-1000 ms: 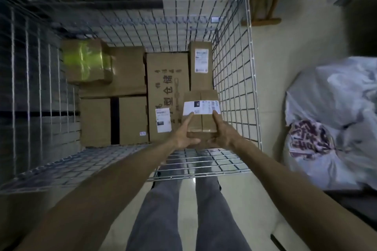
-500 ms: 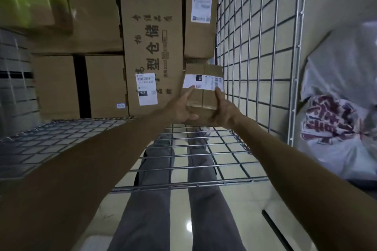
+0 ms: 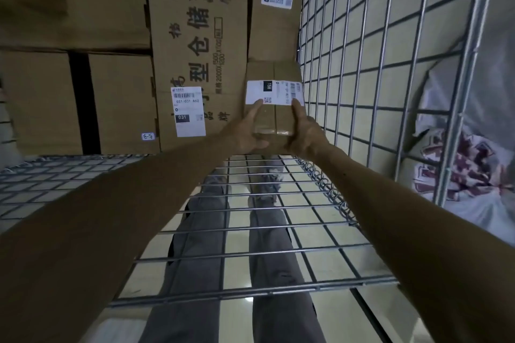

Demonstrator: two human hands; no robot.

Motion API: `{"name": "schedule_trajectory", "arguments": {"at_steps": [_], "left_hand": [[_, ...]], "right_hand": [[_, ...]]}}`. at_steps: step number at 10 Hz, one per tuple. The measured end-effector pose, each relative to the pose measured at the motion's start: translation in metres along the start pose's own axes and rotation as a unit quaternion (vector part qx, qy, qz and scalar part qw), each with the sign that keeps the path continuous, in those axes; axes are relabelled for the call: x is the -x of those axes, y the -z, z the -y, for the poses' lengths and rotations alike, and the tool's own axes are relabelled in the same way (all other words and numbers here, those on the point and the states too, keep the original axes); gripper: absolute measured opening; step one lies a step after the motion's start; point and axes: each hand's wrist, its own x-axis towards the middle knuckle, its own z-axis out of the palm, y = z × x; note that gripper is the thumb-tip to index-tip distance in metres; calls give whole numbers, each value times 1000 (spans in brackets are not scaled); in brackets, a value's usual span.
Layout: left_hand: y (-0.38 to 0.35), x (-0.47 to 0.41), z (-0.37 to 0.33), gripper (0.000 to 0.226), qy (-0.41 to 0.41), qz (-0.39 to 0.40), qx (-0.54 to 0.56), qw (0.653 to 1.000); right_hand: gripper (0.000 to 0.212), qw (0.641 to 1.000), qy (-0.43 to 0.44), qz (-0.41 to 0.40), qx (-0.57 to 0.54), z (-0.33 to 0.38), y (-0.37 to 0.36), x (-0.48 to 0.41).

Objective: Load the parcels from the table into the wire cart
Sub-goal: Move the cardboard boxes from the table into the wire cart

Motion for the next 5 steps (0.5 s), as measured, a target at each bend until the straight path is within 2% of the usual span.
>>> {"name": "schedule_trajectory", "arguments": {"at_steps": [1,2,3,4,5], "left_hand": [[-10,-11,16,106,-13,-3,-38,999],[-24,-29,35,110,-9,15,-57,998],[-29,-50,50,105,-9,9,-80,997],[-17,-41,37,107,15,-17,-141,990],[-20,-39,28,74,-4,-21,-111,994]], "right_hand": [[59,996,41,-25,82,-13,5,-10],[97,988,51,-54,134,-31,14,-38],[97,994,38,-30,96,-45,19,-60],[116,984,34,-78,159,-48,22,-74],[98,955,-1,-107,278,-50,1,-63]]}}
